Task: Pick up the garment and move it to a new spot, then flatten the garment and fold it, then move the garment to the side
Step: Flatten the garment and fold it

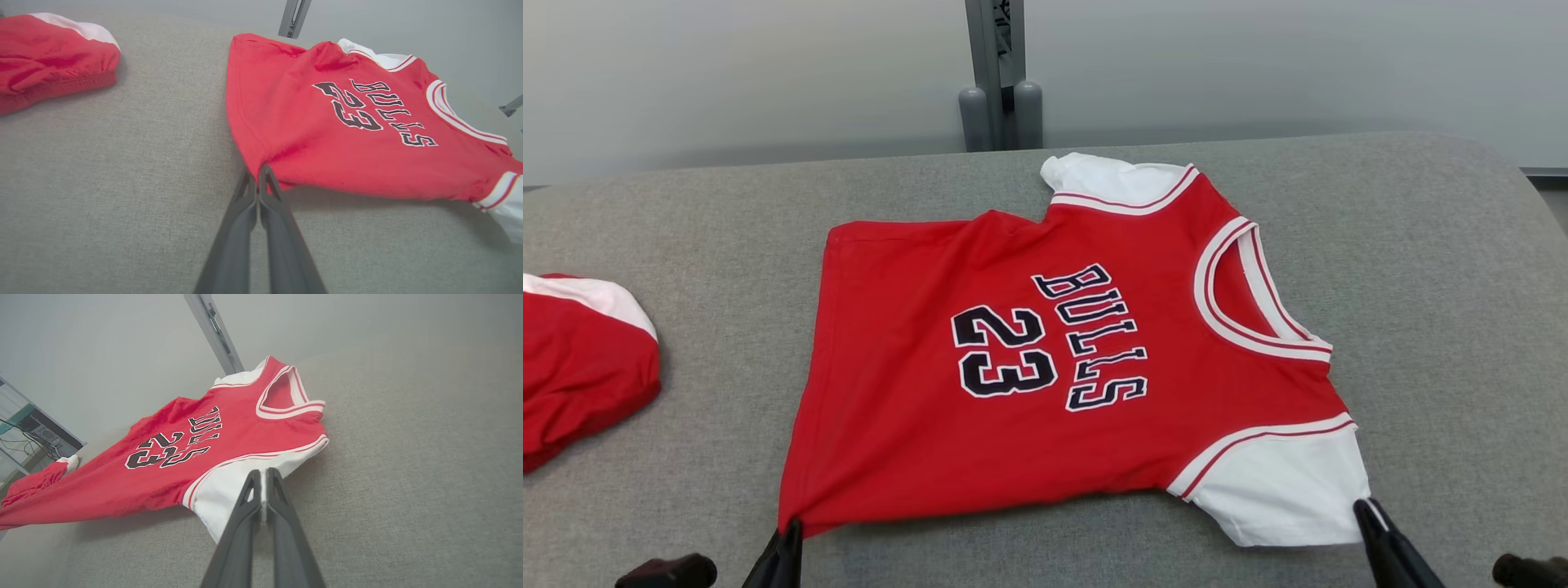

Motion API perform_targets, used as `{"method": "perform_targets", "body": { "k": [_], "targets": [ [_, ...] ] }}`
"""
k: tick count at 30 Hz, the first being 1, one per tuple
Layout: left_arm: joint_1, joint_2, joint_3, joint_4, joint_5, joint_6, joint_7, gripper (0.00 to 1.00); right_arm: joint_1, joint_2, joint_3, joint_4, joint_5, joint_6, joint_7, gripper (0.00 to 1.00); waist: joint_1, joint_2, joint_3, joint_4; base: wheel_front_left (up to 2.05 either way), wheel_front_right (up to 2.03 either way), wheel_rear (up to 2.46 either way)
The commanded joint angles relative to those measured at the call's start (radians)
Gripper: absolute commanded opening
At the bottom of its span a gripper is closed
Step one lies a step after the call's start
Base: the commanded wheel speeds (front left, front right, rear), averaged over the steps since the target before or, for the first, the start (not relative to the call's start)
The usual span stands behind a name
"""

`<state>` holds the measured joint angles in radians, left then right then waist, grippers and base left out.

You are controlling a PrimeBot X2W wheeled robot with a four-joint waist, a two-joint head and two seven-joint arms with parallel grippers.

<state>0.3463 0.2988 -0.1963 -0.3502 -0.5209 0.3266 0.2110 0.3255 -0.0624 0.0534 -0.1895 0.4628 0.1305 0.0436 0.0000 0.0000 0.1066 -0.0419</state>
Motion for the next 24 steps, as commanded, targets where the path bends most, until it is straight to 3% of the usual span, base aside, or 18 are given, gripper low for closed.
{"method": "perform_targets", "body": {
  "k": [1, 6, 11, 24],
  "targets": [
    [-0.031, 0.005, 0.004, -0.003, -0.001, -0.008, 0.004, 0.0, -0.018, 0.002, -0.014, -0.012, -0.009, 0.001, 0.001, 0.0, 0.0, 0.0, 0.006, 0.005, 0.0, 0.0, 0.0],
    [-0.12, 0.032, -0.01, 0.039, -0.022, -0.057, 0.039, 0.0, -0.084, -0.001, -0.026, -0.004, -0.028, 0.001, 0.005, 0.0, 0.0, 0.0, 0.035, 0.01, 0.0, 0.0, 0.0],
    [-0.242, 0.062, -0.023, 0.111, -0.036, -0.114, 0.084, 0.0, -0.199, -0.052, -0.016, 0.031, -0.054, 0.001, -0.002, 0.0, 0.0, 0.0, 0.08, 0.01, 0.0, 0.0, 0.0],
    [-0.477, 0.04, -0.046, 0.281, -0.07, -0.188, 0.093, 0.0, -0.535, -0.149, 0.012, 0.263, -0.035, 0.0, -0.057, 0.0, 0.0, 0.0, 0.188, 0.037, 0.0, 0.0, 0.0]
  ]
}}
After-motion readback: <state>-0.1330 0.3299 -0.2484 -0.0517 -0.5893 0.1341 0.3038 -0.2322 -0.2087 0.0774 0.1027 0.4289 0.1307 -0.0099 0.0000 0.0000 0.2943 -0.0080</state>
